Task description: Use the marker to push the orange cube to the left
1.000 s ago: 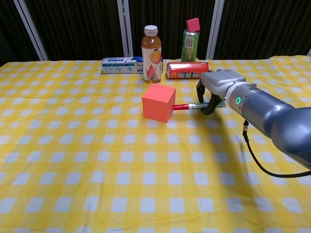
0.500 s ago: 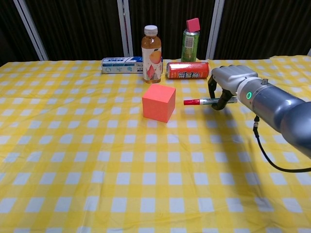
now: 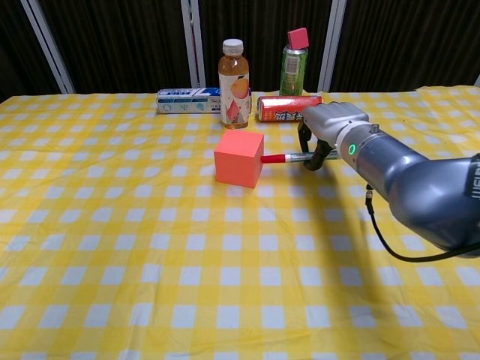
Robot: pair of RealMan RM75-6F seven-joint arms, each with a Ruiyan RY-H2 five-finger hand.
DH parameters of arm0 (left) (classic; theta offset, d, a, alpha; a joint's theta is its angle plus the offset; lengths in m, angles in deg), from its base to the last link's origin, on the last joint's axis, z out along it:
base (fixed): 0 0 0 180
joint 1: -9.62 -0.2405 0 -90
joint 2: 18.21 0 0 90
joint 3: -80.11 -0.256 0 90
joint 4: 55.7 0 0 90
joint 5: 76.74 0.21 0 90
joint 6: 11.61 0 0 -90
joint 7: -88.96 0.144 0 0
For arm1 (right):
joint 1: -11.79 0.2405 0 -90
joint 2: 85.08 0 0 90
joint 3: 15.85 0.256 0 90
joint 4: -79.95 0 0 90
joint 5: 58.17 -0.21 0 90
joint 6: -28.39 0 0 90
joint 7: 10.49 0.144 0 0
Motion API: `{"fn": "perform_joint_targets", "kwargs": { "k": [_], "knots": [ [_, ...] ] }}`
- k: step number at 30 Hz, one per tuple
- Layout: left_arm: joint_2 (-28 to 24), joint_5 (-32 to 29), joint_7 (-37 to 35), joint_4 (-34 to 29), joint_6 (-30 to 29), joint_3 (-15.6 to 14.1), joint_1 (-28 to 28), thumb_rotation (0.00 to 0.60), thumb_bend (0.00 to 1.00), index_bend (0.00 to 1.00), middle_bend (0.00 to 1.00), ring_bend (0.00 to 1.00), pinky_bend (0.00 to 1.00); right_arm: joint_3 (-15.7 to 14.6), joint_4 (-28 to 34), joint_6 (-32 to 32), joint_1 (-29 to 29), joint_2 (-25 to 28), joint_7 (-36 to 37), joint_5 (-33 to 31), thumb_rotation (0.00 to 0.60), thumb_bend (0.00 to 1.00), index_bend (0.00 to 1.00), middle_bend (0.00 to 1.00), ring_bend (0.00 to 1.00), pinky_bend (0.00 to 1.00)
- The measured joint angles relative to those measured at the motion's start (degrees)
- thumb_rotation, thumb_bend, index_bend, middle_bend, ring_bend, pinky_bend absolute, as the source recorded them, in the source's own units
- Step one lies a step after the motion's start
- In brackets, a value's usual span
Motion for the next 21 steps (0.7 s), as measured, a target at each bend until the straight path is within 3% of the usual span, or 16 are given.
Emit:
{"fn": "perform_joint_targets", "kwargs": {
  "k": [21],
  "knots": [
    [-0.3, -0.3, -0.4, -0.5, 0.3, -0.1, 0.1, 0.6, 0.0, 0.0, 0.0, 0.0, 0.03, 1.6, -0.5, 0.8, 3.4, -4.5, -0.7, 1.3, 0.6, 0.41, 0.69, 0.31, 0.01, 0.0]
  ]
}}
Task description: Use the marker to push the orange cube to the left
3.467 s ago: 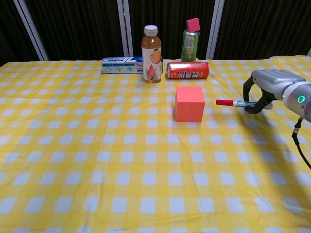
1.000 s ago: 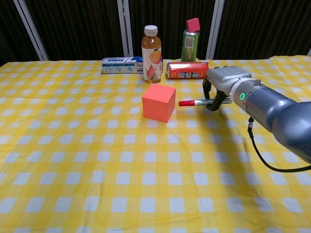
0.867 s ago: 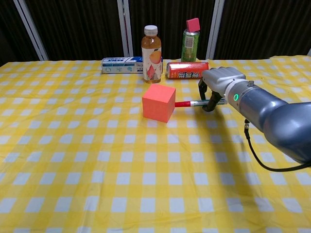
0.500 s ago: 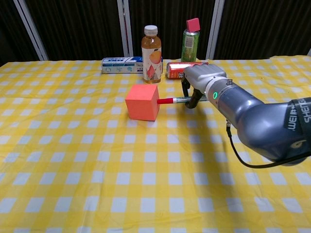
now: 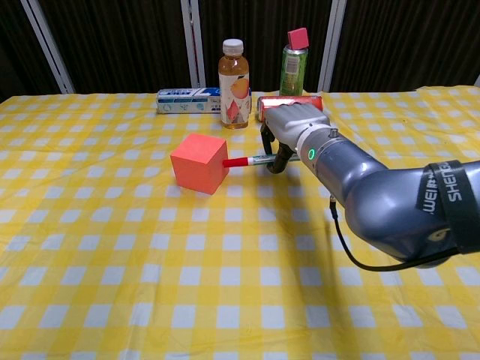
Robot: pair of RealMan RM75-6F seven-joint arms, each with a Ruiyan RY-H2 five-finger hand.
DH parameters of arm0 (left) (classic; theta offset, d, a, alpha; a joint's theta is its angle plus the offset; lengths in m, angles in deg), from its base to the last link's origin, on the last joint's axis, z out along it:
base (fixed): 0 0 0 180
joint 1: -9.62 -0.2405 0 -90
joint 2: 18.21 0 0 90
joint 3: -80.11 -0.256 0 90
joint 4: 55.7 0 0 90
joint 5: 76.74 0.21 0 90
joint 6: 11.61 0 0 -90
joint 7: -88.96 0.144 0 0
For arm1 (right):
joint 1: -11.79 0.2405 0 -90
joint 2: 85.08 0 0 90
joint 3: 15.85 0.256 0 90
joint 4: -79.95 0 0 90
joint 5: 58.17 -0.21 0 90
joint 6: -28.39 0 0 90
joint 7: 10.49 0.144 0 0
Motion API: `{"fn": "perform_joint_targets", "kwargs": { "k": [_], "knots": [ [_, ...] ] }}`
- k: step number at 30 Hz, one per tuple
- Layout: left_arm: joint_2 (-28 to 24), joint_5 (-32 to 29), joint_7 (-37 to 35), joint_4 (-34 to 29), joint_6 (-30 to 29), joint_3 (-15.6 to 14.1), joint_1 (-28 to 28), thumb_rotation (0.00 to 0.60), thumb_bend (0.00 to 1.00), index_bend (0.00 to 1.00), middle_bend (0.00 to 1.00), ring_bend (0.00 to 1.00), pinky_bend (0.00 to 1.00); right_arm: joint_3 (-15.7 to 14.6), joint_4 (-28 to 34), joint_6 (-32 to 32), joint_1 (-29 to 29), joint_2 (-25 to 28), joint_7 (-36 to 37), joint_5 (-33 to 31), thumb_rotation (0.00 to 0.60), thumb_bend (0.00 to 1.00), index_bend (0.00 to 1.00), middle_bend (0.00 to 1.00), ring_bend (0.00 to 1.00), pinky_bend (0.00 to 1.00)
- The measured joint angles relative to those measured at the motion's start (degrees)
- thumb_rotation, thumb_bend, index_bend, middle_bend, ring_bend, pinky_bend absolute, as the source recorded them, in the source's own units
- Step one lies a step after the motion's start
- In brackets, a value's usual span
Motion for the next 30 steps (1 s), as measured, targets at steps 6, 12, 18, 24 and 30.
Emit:
{"fn": "perform_joint_targets", "kwargs": {
  "k": [6, 12, 18, 24, 30],
  "knots": [
    [0.0, -0.1, -0.3, 0.1, 0.1, 0.1, 0.0, 0.6, 0.0, 0.0, 0.0, 0.0, 0.03, 0.0, -0.3, 0.2, -0.5, 0.4, -0.2, -0.2, 0.6, 0.41, 0.69, 0.31, 0.01, 0.0],
    [0.0, -0.1, -0.1, -0.2, 0.2, 0.1, 0.1, 0.6, 0.0, 0.0, 0.0, 0.0, 0.03, -0.4, 2.1, 1.8, -1.9, 1.7, -1.1, -0.2, 0.6, 0.41, 0.69, 0.31, 0.01, 0.0],
    [0.0, -0.2, 0.0, -0.7, 0.2, 0.1, 0.1, 0.6, 0.0, 0.0, 0.0, 0.0, 0.03, -0.5, 4.7, 3.4, -2.8, 2.3, -3.1, -1.2, 0.6, 0.41, 0.69, 0.31, 0.01, 0.0],
    [-0.1, -0.4, -0.2, -0.9, 0.5, 0.0, 0.2, 0.6, 0.0, 0.0, 0.0, 0.0, 0.03, 0.3, 3.4, 3.6, -1.8, 1.0, -3.5, -1.7, 0.6, 0.41, 0.69, 0.31, 0.01, 0.0],
    [-0.3, -0.7, -0.9, -0.7, 0.8, 0.2, 0.3, 0.6, 0.0, 0.0, 0.0, 0.0, 0.03, 2.2, 0.3, 2.5, 0.6, -1.3, -2.8, -1.9, 0.6, 0.41, 0.69, 0.31, 0.01, 0.0]
  ]
}}
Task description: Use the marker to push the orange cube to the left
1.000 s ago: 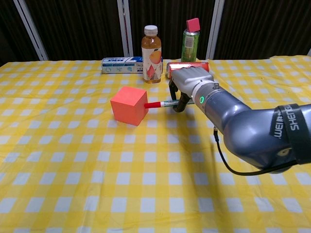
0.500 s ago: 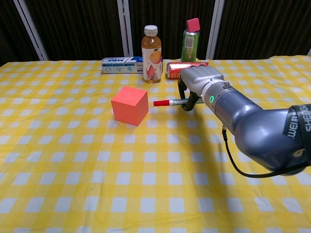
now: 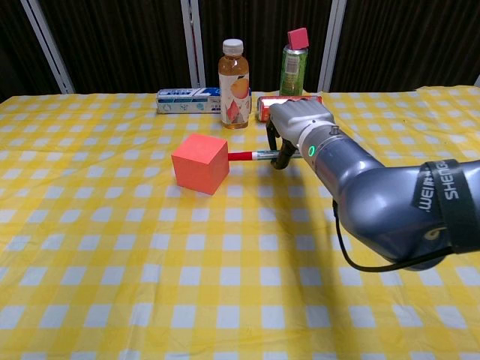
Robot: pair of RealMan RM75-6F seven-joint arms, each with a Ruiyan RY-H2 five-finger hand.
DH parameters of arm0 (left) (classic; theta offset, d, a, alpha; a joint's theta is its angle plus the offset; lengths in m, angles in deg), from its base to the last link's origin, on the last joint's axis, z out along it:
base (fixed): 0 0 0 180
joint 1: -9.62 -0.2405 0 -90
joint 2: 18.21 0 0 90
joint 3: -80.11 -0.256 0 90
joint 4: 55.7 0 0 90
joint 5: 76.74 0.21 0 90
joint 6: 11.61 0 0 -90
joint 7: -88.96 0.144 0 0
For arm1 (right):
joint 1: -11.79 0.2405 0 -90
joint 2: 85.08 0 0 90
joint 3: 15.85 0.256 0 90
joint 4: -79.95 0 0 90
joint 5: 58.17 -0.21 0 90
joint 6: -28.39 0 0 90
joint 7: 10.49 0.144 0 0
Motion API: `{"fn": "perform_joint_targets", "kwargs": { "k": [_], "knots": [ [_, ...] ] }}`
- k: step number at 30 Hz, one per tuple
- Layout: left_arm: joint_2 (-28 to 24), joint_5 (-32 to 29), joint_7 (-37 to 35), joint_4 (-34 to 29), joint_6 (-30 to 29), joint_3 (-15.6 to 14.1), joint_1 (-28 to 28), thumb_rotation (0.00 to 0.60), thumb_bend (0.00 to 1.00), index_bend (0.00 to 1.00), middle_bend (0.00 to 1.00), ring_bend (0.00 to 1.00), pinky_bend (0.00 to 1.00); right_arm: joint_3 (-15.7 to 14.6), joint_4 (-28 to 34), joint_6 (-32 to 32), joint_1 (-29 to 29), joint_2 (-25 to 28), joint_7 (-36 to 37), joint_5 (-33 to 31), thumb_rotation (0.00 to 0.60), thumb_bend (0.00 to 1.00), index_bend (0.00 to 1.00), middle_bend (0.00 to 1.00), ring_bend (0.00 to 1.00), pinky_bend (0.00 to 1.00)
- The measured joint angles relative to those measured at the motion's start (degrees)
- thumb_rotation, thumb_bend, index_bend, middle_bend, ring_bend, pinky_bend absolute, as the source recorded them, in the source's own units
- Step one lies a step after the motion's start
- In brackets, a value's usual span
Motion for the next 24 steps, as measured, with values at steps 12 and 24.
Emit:
{"fn": "perform_joint_targets", "kwargs": {
  "k": [12, 24],
  "knots": [
    [-0.3, 0.0, -0.7, 0.0, 0.3, 0.0, 0.2, 0.6, 0.0, 0.0, 0.0, 0.0, 0.03, 2.3, -4.8, -2.5, 4.6, -4.4, 1.3, 0.2, 0.6, 0.41, 0.69, 0.31, 0.01, 0.0],
    [-0.2, -0.1, -0.4, -0.1, 0.4, 0.0, 0.2, 0.6, 0.0, 0.0, 0.0, 0.0, 0.03, 2.6, -3.9, -1.4, 5.1, -5.1, 1.2, 1.1, 0.6, 0.41, 0.69, 0.31, 0.01, 0.0]
  ]
}}
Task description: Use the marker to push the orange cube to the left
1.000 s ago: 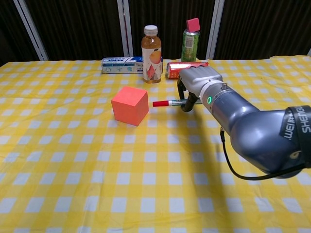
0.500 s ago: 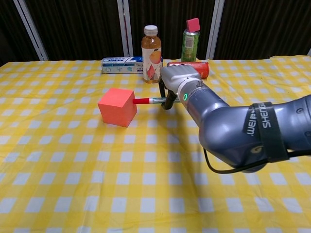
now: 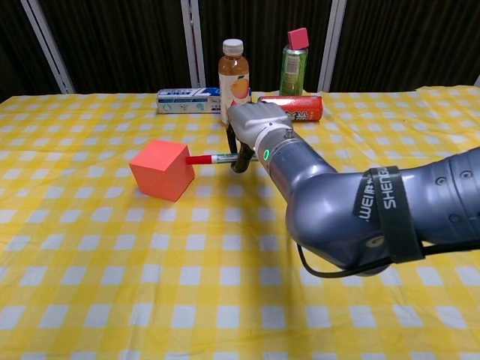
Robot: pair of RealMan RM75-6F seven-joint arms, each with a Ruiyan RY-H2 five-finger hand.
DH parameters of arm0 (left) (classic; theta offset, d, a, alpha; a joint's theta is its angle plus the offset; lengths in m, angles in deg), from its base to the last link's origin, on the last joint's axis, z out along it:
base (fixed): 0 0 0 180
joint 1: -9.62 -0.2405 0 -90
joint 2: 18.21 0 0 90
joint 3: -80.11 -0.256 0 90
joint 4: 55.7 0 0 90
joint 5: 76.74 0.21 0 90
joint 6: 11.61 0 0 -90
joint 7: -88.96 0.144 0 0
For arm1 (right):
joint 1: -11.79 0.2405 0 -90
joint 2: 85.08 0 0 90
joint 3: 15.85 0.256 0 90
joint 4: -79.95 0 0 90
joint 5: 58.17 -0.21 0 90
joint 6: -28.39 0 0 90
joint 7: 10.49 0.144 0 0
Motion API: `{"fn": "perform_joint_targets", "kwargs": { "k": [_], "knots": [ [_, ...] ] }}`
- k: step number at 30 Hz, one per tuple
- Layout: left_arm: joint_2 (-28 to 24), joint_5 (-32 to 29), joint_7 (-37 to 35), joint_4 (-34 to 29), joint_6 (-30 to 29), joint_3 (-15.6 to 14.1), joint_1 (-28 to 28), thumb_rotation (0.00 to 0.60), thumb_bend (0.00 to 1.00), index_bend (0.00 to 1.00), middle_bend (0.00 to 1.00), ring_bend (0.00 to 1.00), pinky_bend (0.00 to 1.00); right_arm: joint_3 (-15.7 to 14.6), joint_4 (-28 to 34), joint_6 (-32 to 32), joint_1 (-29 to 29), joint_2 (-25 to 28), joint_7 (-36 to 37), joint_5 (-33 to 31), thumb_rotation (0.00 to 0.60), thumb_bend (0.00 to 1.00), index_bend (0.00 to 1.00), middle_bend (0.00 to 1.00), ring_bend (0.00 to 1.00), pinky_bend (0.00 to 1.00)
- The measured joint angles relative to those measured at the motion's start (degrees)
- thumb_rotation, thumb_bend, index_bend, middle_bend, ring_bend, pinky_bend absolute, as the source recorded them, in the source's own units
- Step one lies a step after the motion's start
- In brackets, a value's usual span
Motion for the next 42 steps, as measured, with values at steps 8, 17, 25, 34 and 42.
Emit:
{"fn": "perform_joint_targets", "kwargs": {
  "k": [8, 17, 25, 34, 42],
  "knots": [
    [-0.1, -0.3, 0.0, -0.1, 0.1, 0.0, -0.1, 0.6, 0.0, 0.0, 0.0, 0.0, 0.03, -1.1, 4.0, 2.1, -2.8, 3.2, -1.1, 0.4, 0.6, 0.41, 0.69, 0.31, 0.01, 0.0],
    [-0.1, -0.5, 0.2, -0.5, -0.2, 0.0, -0.3, 0.6, 0.0, 0.0, 0.0, 0.0, 0.03, -4.8, 14.7, 5.7, -9.2, 10.4, -2.3, 1.5, 0.6, 0.41, 0.69, 0.31, 0.01, 0.0],
    [0.1, -0.3, 1.5, -0.8, -0.7, -0.2, -0.6, 0.6, 0.0, 0.0, 0.0, 0.0, 0.03, -10.8, 26.1, 8.6, -17.7, 20.9, -1.1, 3.6, 0.6, 0.41, 0.69, 0.31, 0.01, 0.0],
    [0.7, -0.3, 3.2, -0.6, -1.0, -0.3, -0.7, 0.6, 0.0, 0.0, 0.0, 0.0, 0.03, -13.4, 27.4, 8.7, -22.3, 26.1, 3.5, 4.6, 0.6, 0.41, 0.69, 0.31, 0.01, 0.0],
    [0.9, -0.4, 3.3, -0.4, -1.1, -0.2, -0.7, 0.6, 0.0, 0.0, 0.0, 0.0, 0.03, -13.7, 24.1, 6.1, -22.8, 26.5, 4.7, 3.5, 0.6, 0.41, 0.6, 0.31, 0.0, 0.0]
  ]
}}
